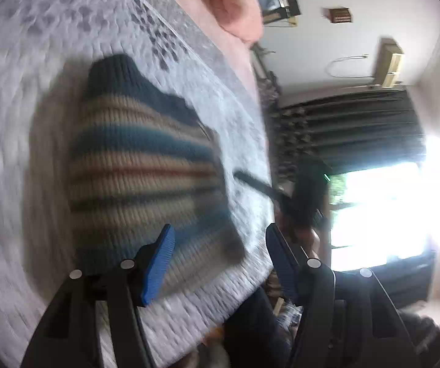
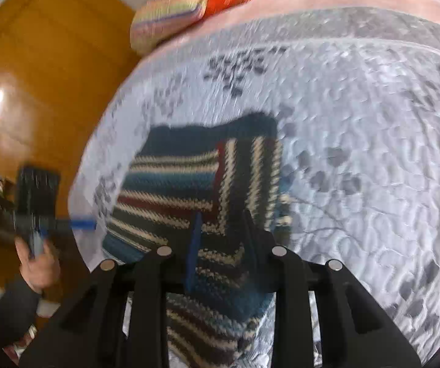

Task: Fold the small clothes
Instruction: 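Lower the sweater bundle onto the quilt with both tools and flatten it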

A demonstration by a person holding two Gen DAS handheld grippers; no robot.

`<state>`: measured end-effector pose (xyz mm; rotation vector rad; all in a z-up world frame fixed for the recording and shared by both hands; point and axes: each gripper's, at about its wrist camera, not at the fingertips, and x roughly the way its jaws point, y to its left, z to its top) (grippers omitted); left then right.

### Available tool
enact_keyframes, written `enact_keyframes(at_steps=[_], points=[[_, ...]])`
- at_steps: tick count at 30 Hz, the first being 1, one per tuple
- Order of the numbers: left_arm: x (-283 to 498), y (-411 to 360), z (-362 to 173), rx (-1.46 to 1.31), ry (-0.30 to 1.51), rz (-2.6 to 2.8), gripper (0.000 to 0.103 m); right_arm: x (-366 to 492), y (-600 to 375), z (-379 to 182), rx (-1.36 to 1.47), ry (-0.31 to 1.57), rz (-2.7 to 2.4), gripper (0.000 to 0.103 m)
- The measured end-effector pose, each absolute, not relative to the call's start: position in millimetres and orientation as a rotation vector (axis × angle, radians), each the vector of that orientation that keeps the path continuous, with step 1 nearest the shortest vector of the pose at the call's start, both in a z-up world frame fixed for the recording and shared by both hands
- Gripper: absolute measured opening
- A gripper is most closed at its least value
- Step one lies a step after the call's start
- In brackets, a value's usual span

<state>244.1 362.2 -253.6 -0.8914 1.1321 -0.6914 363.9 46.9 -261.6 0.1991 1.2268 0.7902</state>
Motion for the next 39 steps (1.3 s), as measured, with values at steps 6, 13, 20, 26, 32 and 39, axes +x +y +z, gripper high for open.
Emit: enact_keyframes(at_steps=[6,13,20,26,32,39], points=[[282,351,-295,-0.795,1.280,-0.555,0.041,383,45,-305,0.198,1.318,0.729,0.009],[230,346,-256,-0.705,1.231,-0.679,0.043,321,48,-254,0.098,1.267,0.889,0.016],[229,336,-292,-0.576,1.330,-0.480,0.002,311,42,-296,0.011,1.346,0.791,0.010],[192,331,-254,-0.536,1.268,-0.506,0.024,271,30,-251,0.024,1.275,0.834,0.014],[185,316,-300,-0.422,1.360,-0.362,0.011,251,45,-303,-0.112,1.330,0.725,0.000],[154,323,-273,-0.391,1.261,-0.296,0.042,226,22,-260,-0.018,1.277,0.697,0.009]])
